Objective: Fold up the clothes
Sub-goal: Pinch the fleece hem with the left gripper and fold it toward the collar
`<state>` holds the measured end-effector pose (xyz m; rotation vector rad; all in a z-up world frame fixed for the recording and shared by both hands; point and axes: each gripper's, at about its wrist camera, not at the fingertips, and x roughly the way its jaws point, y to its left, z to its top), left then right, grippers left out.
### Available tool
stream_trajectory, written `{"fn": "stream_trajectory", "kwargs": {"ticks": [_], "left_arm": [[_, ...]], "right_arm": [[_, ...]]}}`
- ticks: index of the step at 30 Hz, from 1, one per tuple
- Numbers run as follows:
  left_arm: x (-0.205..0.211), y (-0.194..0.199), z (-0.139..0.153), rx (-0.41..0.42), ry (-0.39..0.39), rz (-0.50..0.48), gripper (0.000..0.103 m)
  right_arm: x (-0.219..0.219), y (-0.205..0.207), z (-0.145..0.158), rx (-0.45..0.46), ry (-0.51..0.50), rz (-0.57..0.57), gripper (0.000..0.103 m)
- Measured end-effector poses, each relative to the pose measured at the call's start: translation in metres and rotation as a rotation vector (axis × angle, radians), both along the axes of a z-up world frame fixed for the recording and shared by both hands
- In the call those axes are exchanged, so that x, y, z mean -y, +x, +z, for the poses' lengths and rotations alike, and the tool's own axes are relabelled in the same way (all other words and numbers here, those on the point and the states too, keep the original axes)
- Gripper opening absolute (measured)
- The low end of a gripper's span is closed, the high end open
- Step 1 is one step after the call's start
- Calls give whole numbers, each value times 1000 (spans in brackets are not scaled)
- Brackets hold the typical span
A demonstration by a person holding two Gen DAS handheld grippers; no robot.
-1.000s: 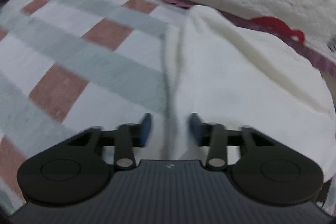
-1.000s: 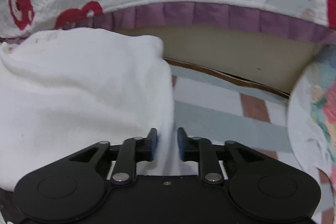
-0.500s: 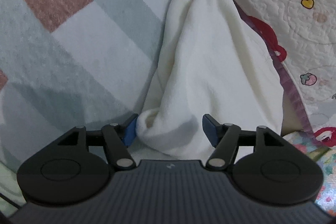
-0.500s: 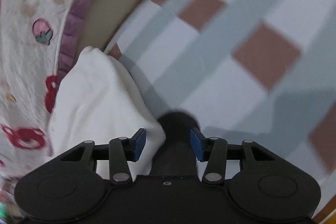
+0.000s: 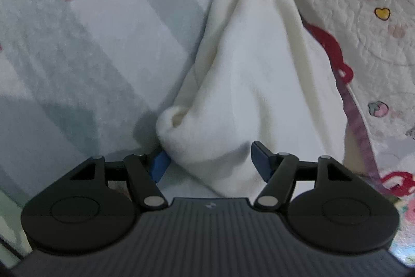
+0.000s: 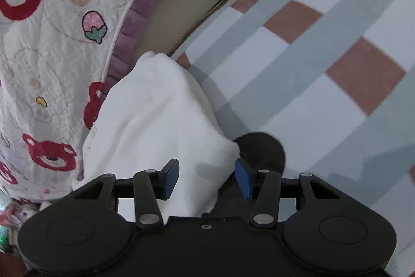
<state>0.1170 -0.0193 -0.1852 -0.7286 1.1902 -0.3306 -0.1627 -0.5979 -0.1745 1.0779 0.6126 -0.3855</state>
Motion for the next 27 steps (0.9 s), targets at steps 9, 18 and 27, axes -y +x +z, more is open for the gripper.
{"fn": "stream_trajectory", "kwargs": {"ticks": [9, 18, 27], "left_arm": [[26, -7, 28, 261, 246, -115, 19], [34, 0, 27, 221, 305, -126, 24], [25, 2, 22, 203, 248, -86, 39]], "right_arm": [[-5, 9, -23, -23, -80, -58, 53], [-7, 9, -29, 11, 11, -53, 50], [-11, 25, -24, -5, -102, -39, 50]]}}
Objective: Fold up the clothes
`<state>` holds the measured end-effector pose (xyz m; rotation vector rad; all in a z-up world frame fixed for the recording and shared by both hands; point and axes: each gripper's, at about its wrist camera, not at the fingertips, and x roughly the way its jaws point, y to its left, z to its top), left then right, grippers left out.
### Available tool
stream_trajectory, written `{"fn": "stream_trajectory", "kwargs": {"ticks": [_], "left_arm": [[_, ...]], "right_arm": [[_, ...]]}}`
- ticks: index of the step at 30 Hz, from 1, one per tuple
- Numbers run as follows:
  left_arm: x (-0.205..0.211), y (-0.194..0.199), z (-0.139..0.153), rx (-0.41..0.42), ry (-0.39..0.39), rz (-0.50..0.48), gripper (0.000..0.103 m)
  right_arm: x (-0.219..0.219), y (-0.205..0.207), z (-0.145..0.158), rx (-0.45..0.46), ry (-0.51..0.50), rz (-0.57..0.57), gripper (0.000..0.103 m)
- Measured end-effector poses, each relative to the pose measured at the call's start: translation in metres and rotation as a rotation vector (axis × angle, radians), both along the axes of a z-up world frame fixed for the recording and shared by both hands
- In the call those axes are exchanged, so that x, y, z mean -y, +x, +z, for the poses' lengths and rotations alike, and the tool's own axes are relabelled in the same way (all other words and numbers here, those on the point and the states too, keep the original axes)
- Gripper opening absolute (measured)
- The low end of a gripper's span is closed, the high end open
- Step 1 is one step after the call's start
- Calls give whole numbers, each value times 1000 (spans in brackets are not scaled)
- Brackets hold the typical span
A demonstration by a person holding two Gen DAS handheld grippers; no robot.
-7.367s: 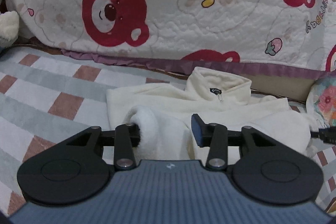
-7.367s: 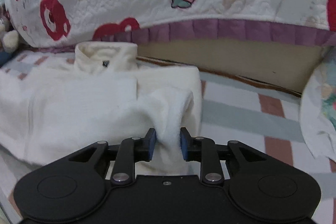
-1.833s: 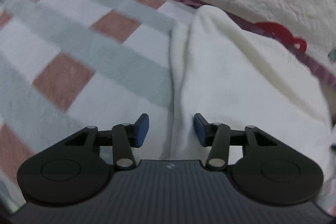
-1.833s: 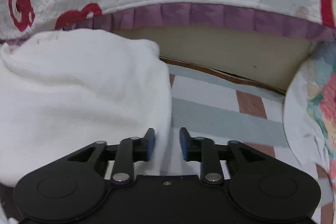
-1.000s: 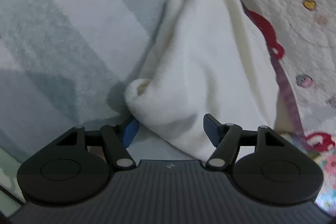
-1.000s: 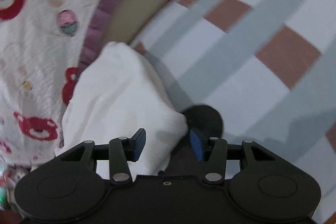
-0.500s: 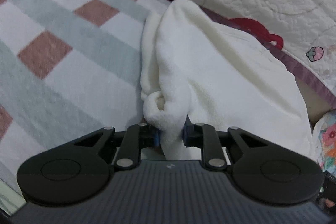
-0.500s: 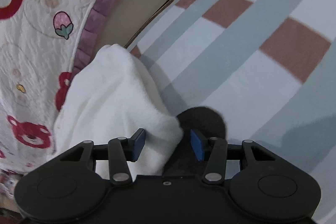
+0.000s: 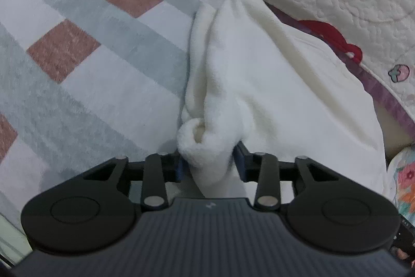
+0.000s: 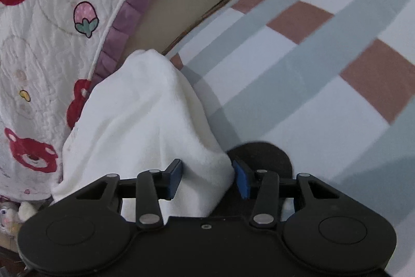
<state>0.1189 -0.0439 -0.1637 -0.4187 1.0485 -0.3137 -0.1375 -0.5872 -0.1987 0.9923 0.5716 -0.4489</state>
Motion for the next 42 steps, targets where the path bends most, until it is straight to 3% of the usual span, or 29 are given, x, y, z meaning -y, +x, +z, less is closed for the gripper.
{"fn": "stream_trajectory", "kwargs": {"ticks": [11, 13, 14, 15, 18, 19, 20, 22, 26, 30, 32, 35, 39, 42], "left_arm": [[2, 2, -4, 23, -24, 16, 39], [5, 3, -3, 43, -15, 10, 45], [9, 3, -2, 61, 0, -12, 50], [14, 4, 0, 82, 23, -45, 57], [27, 4, 7, 141, 78, -107, 54], [29, 3, 8, 146, 78, -120, 35], [29, 3, 11, 150, 82, -131, 26], [30, 2, 17, 157, 102, -151, 25], [31, 0, 23, 139, 138, -163, 25], [28, 4, 13, 89, 77, -164, 29], [26, 6, 12, 91, 21, -174, 36], [31, 4, 19, 125, 49, -197, 37], [32, 6, 15, 92, 95, -187, 37], [26, 9, 9, 69, 86, -156, 45]], "right_arm": [[-9, -2, -16, 49, 85, -44, 52], [-6, 3, -18, 69, 105, -46, 53], [-5, 7, -19, 78, 108, -36, 45], [-3, 12, -20, 87, 111, -24, 20], [0, 23, -4, 114, 54, 32, 19], [-3, 24, 6, 111, 2, 58, 19], [-7, 26, 16, 107, -49, 85, 19], [-12, 26, 32, 93, -133, 125, 19], [-14, 19, 35, 54, -157, 143, 19], [-18, 17, 28, 43, -192, 160, 19], [-17, 13, 25, 93, -165, 132, 19], [-16, 10, 21, 150, -117, 92, 20], [-15, 12, 17, 125, -82, 55, 25], [-17, 11, 15, 115, -38, 1, 33]]}}
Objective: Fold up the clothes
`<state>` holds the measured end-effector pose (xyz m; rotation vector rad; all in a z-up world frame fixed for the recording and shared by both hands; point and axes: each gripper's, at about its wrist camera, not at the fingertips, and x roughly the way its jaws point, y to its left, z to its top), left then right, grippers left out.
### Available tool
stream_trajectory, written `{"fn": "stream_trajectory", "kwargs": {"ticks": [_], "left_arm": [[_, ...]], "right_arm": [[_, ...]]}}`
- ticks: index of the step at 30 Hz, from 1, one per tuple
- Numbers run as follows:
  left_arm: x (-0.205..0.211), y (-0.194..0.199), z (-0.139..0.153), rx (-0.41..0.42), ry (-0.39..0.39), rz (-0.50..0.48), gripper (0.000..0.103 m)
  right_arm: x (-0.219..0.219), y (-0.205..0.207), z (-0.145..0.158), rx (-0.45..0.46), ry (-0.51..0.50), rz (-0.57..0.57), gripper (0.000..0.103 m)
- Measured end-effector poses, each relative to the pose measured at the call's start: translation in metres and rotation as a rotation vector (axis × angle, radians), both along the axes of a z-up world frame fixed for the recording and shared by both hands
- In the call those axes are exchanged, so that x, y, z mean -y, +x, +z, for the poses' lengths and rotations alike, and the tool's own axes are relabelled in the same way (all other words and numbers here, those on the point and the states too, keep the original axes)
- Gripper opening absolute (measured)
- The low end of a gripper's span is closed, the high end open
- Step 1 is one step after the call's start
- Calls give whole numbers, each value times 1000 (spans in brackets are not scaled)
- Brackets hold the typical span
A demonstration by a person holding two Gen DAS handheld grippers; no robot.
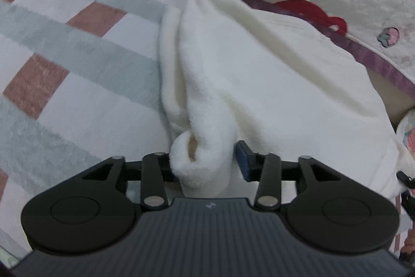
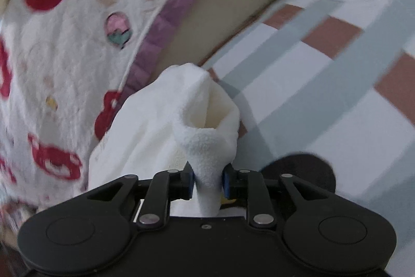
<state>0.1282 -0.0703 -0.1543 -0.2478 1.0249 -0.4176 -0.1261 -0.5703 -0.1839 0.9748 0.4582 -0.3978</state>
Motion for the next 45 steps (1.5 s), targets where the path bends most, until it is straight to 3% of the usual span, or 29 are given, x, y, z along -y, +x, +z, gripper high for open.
{"fn": "stream_trajectory", "kwargs": {"ticks": [3, 5, 6, 7, 8, 11, 14, 19, 23, 29, 35, 40, 42, 45], "left_arm": [[1, 3, -3, 10, -1, 2, 45], [6, 5, -7, 24, 5, -3, 44], [8, 5, -7, 38, 11, -7, 35], [10, 5, -5, 57, 19, -22, 25], [14, 3, 0, 83, 38, -45, 24], [20, -9, 23, 198, 54, -78, 21], [26, -20, 47, 285, 53, -108, 21], [41, -39, 61, 245, -35, -164, 20], [55, -64, 74, 254, -29, -262, 20], [63, -88, 88, 275, -13, -363, 20], [38, -96, 105, 282, -23, -331, 18], [10, -101, 82, 177, -37, -272, 17], [-4, -107, 74, 149, -80, -258, 16], [-12, -111, 75, 156, -66, -254, 16]], "right_arm": [[-5, -1, -1, 2, 49, -62, 54], [-3, 7, -6, -33, 31, -69, 55], [0, 11, -8, -44, 29, -74, 54], [4, 13, -12, -29, 47, -75, 45], [9, 15, -15, -11, 65, -76, 24], [22, 6, -7, 124, 143, -86, 22], [22, 1, 25, 122, 23, -25, 21], [24, -23, 58, 134, -81, -18, 20], [28, -59, 68, 94, -145, -82, 20], [32, -102, 69, 19, -149, -132, 20], [18, -135, 93, 24, -158, -96, 20], [-8, -155, 75, -91, -152, -29, 21], [-15, -150, 69, -120, -227, 29, 21], [-17, -144, 73, -122, -309, 101, 21]]}}
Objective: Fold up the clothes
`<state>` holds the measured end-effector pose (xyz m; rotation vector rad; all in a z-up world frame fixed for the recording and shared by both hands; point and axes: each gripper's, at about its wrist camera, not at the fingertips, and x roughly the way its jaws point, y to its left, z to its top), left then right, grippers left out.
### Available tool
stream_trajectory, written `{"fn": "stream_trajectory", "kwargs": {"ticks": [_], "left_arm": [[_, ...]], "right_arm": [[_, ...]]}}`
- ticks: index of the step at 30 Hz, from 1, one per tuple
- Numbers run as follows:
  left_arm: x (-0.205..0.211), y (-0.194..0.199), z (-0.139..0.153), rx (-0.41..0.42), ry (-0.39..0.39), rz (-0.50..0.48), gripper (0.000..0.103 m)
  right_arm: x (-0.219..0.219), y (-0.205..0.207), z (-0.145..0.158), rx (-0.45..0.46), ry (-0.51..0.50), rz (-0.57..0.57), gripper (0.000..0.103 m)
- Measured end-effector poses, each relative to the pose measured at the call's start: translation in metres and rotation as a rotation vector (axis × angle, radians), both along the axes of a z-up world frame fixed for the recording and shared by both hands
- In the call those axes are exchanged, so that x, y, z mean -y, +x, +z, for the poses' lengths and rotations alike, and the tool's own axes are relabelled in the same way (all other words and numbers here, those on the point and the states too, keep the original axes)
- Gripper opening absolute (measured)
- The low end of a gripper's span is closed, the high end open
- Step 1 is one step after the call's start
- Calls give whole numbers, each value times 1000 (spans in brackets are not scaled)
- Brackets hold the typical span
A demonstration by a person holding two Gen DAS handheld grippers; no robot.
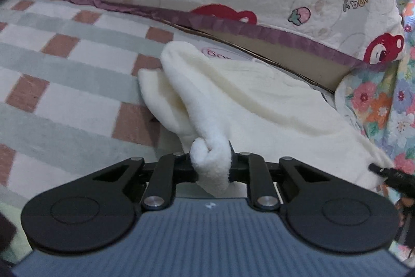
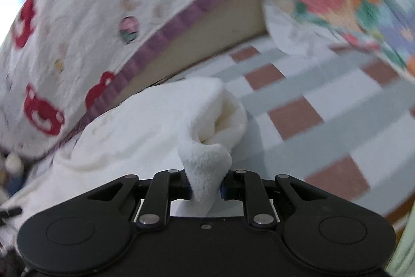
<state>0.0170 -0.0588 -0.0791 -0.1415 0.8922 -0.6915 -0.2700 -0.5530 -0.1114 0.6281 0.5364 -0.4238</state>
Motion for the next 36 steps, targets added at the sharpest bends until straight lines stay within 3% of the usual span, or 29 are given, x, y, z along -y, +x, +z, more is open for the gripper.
{"fn": "stream_trajectory", "kwargs": {"ticks": [4, 7, 11, 18, 24, 27, 30, 33, 36], "left_arm": [[11, -3, -10, 4, 129, -43, 17], [19, -5, -32, -55, 239, -92, 19], [23, -6, -38, -46, 320, -108, 25], [-1, 3, -28, -39, 283, -17, 39], [-16, 15, -20, -31, 205, 66, 40], [-11, 13, -12, 21, 173, 58, 42], [3, 7, -11, 65, 188, 32, 57], [24, 7, -12, 76, 242, -15, 57], [47, 20, 0, 74, 245, -55, 57]], "right_arm": [[7, -4, 11, 56, 38, 46, 22], [11, -5, -8, -25, 68, 37, 23], [11, -13, -33, -85, 129, -12, 28], [23, -23, -21, -107, 46, -72, 36], [35, -29, -10, -79, 7, -114, 36], [34, -19, -5, -74, -27, -91, 36], [23, -4, 3, -67, -164, -40, 36], [16, 17, 12, -48, -285, 27, 36], [19, 44, 23, -25, -347, 68, 36]]}}
